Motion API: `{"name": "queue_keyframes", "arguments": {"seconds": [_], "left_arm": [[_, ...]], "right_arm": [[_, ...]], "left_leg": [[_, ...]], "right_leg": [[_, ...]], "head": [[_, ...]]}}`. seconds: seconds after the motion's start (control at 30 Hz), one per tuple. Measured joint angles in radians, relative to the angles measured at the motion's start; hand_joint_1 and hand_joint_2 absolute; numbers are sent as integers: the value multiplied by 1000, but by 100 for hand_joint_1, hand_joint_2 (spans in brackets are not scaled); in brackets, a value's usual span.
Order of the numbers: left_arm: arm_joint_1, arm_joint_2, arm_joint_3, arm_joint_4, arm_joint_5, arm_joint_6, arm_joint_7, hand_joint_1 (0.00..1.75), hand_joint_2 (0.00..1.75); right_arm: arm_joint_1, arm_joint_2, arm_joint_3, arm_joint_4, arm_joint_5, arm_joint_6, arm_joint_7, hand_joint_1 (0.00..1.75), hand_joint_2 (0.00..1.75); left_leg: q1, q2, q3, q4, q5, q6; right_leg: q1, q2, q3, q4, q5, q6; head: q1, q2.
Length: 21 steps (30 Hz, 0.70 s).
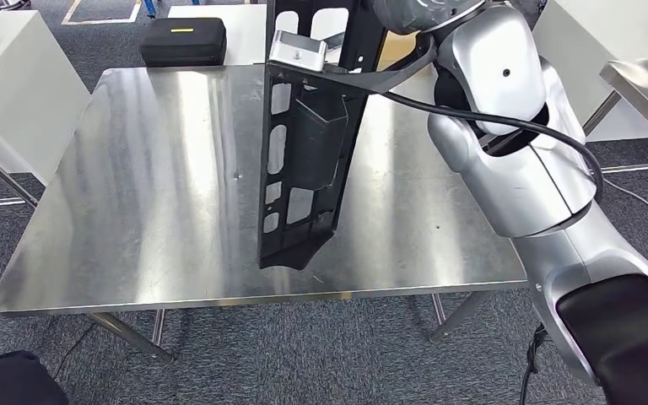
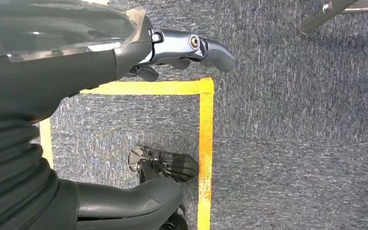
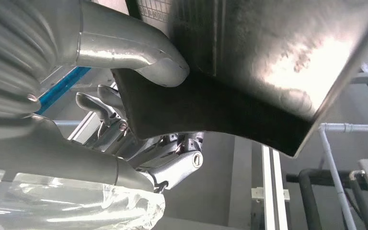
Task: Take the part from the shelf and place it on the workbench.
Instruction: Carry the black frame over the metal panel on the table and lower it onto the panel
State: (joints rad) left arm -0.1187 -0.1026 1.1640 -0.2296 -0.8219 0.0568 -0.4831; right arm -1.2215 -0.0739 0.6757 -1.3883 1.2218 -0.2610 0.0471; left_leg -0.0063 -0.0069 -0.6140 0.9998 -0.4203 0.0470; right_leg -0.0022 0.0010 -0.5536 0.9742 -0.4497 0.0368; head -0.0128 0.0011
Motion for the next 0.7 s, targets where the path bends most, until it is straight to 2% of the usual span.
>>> {"name": "queue_keyframes", "arguments": {"seconds": [0.1, 0.33, 0.53, 0.7], "left_arm": [[-1, -3, -5, 1, -8, 2, 3, 0, 175], [-19, -43, -52, 7, -51, 12, 17, 0, 175], [-24, -81, -94, 12, -81, 19, 40, 0, 175], [-38, -111, -127, 12, -101, 10, 59, 0, 175]], "right_arm": [[6, 21, 17, 10, 18, 33, -2, 175, 175], [91, 119, 93, 36, 130, 143, 19, 175, 175], [106, 147, 104, 38, 181, 236, 25, 175, 175], [95, 188, 103, 80, 200, 268, 25, 175, 175]], "left_leg": [[0, 1, 0, 0, 0, 0], [1, 2, 0, 0, 0, 0], [0, 2, 0, 0, 0, 0], [0, 2, 0, 0, 0, 0]], "right_leg": [[1, 1, 0, 0, 0, 0], [1, 0, 0, 0, 0, -1], [1, 1, 0, 0, 0, 0], [1, 1, 0, 0, 0, 0]], "head": [[0, 0], [0, 0], [0, 0], [0, 0]]}}
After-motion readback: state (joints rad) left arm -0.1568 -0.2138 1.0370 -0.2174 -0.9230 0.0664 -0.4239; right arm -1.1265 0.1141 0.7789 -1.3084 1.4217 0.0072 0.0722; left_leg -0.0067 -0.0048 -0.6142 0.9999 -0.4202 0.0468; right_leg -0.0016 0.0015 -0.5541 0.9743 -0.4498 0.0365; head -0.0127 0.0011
